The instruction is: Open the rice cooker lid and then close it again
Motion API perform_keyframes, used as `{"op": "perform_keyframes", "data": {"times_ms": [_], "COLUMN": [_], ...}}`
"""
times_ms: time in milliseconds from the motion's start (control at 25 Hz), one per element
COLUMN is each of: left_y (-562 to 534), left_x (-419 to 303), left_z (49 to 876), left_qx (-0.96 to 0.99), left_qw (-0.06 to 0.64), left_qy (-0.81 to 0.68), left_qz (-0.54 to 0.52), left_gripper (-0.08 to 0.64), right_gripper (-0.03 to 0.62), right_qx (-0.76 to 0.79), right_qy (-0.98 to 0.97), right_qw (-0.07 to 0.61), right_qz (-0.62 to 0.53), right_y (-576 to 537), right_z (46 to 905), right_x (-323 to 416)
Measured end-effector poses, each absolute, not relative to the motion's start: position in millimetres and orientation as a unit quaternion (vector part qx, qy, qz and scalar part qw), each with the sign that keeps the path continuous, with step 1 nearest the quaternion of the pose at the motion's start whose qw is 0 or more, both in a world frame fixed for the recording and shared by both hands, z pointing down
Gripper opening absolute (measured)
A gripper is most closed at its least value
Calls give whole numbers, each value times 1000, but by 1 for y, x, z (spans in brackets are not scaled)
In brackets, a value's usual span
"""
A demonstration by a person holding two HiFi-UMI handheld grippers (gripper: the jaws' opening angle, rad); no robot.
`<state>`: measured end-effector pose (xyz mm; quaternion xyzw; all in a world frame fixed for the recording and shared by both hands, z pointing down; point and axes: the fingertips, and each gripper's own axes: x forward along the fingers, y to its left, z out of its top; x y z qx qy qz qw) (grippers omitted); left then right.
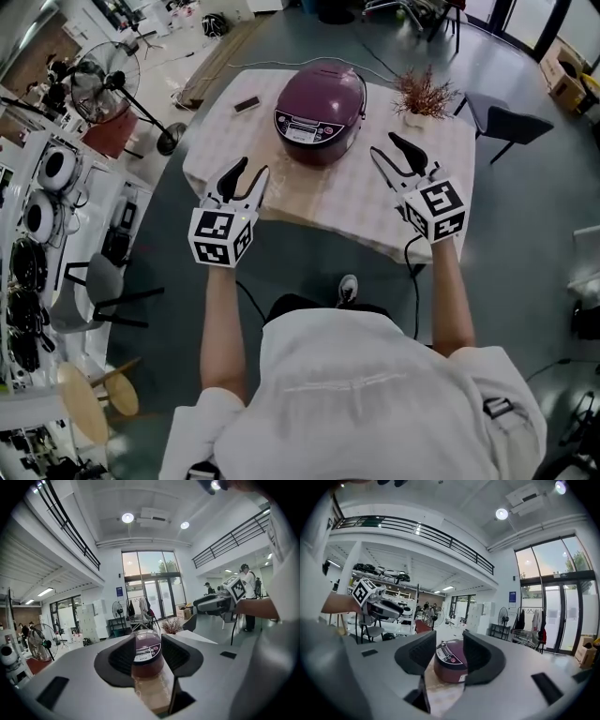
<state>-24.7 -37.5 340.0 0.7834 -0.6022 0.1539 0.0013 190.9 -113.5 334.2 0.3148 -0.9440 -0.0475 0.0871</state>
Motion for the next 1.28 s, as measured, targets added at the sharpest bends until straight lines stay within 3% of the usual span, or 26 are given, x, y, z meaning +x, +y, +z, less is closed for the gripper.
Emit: {"op": "perform_keyframes", "data": {"times_ms": [120, 720, 1280], "left_y": [-50, -101, -166], "left_x": [-26, -49, -124], "left_z": [343, 361, 392], "left_qx": [779, 776, 797], "left_qw": [8, 28, 40], "left_qy": [-608, -613, -582], "left_qz": [154, 143, 154], "left_gripper": [186, 179, 179], "right_gripper": [219, 229, 252], "right_qx": [297, 319, 309], "right_qy": [-949, -936, -917], "right_qw": [97, 141, 235], "right_qz": [-39, -50, -86], "right_y": [-126, -171, -218], "right_z": [340, 363, 395], "right_x": [187, 179, 81]}}
